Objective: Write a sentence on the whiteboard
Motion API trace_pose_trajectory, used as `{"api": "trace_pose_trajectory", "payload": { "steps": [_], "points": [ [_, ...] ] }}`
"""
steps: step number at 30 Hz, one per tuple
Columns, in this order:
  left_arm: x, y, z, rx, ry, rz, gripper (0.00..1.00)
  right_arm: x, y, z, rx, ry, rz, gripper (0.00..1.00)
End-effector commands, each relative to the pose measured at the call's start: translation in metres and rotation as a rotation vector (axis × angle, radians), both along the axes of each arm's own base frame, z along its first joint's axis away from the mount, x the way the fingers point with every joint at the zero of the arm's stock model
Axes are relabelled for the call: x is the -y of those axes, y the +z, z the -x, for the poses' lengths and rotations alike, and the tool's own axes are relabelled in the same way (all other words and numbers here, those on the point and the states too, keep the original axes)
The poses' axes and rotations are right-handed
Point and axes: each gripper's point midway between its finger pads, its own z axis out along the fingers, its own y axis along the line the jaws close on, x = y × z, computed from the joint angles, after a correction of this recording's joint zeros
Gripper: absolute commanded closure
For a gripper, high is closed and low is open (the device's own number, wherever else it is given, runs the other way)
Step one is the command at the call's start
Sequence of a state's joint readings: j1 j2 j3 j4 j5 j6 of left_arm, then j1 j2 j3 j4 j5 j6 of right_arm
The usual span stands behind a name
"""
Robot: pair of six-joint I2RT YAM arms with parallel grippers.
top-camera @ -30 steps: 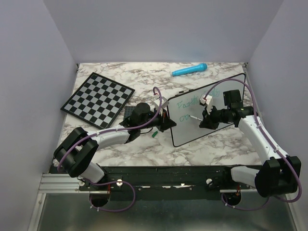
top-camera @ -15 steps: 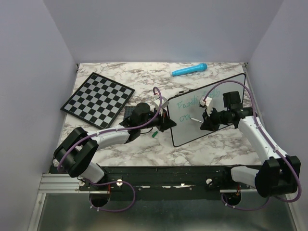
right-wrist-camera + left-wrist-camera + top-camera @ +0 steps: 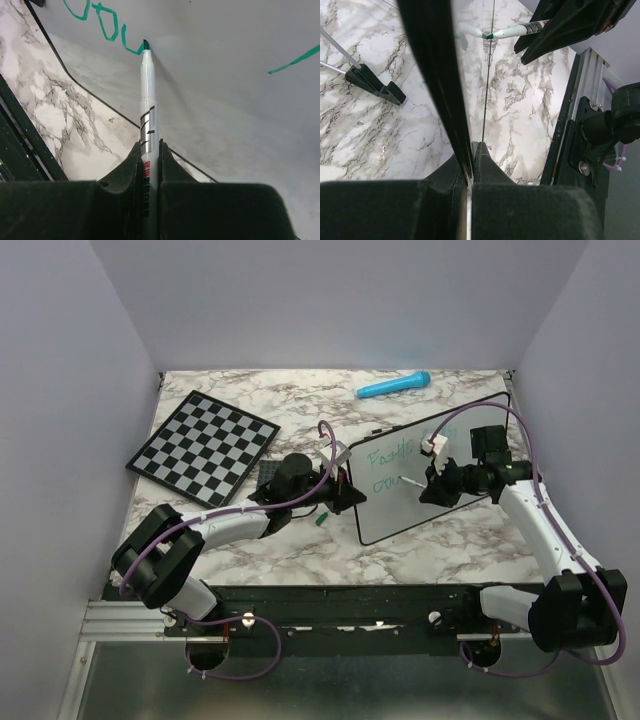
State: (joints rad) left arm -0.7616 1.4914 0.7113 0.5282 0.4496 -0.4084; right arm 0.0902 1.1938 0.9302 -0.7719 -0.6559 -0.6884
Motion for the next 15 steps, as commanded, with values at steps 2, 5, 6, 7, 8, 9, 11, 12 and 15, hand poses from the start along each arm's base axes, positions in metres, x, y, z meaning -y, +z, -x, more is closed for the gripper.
{"api": "trace_pose_trajectory", "payload": {
  "steps": [2,5,6,7,8,9,11,12,15],
  "points": [
    [-0.007,-0.034,0.009,-0.021,-0.032,-0.120,1.00,0.002,0.017,-0.017,0.070,-0.031,-0.005,0.99],
    [-0.007,-0.034,0.009,-0.020,-0.032,-0.119,1.00,0.002,0.011,-0.013,0.055,-0.022,0.003,0.99],
    [-0.007,-0.034,0.009,-0.022,-0.032,-0.121,1.00,0.003,0.009,-0.011,0.048,-0.020,0.006,0.99],
    [-0.007,-0.035,0.009,-0.022,-0.032,-0.121,1.00,0.004,0.005,-0.009,0.039,-0.016,0.011,1.00],
    [-0.007,-0.034,0.009,-0.020,-0.032,-0.119,1.00,0.005,0.002,-0.006,0.028,-0.015,0.018,0.99],
    [-0.007,-0.035,0.009,-0.022,-0.032,-0.121,1.00,0.006,-0.001,-0.005,0.023,-0.013,0.025,0.99],
    [-0.007,-0.034,0.009,-0.019,-0.032,-0.121,1.00,0.008,-0.007,0.001,0.007,-0.008,0.038,1.00],
    [-0.007,-0.034,0.009,-0.019,-0.032,-0.121,1.00,0.009,-0.009,0.002,0.006,-0.008,0.046,0.99],
    [-0.006,-0.034,0.009,-0.019,-0.034,-0.119,1.00,0.012,-0.013,0.005,-0.002,-0.020,0.052,1.00]
  ]
}}
